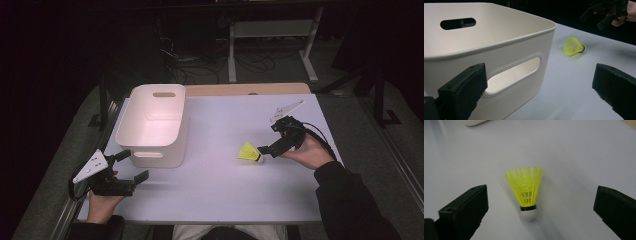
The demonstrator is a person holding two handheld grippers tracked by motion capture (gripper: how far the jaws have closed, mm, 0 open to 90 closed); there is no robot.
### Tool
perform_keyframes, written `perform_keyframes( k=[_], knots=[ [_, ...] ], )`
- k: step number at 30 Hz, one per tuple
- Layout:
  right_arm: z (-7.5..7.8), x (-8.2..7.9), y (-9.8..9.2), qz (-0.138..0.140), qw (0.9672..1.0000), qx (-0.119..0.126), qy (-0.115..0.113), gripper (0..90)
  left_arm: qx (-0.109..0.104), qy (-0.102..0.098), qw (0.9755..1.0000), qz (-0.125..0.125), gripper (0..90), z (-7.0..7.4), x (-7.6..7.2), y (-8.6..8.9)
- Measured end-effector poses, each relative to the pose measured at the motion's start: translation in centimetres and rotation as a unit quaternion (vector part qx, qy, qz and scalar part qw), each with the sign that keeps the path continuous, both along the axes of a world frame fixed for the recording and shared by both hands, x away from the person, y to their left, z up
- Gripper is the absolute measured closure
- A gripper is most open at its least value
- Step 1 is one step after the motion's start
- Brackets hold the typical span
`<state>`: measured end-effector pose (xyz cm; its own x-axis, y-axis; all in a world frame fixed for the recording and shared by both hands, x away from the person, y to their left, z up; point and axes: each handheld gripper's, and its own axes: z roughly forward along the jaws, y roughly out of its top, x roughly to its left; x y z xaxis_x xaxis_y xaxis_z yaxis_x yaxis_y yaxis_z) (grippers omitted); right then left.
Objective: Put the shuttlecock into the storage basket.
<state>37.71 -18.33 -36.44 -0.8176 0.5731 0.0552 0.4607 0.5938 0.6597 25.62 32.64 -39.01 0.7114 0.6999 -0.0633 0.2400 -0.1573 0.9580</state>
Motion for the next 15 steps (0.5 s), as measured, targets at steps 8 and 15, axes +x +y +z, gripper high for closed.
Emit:
perform_keyframes(
  k=[8, 15],
  knots=[
    [-0.6, 0.2, 0.4, 0.007, 0.9999, -0.011, 0.008, 0.0, 0.001, -0.001, 1.0000, 0.000, 0.0, 0.0, 0.0, 0.0],
    [-1.1, 0.6, 0.7, 0.012, 0.9997, -0.018, 0.015, 0.0, 0.001, -0.001, 1.0000, 0.000, 0.0, 0.0, 0.0, 0.0]
  ],
)
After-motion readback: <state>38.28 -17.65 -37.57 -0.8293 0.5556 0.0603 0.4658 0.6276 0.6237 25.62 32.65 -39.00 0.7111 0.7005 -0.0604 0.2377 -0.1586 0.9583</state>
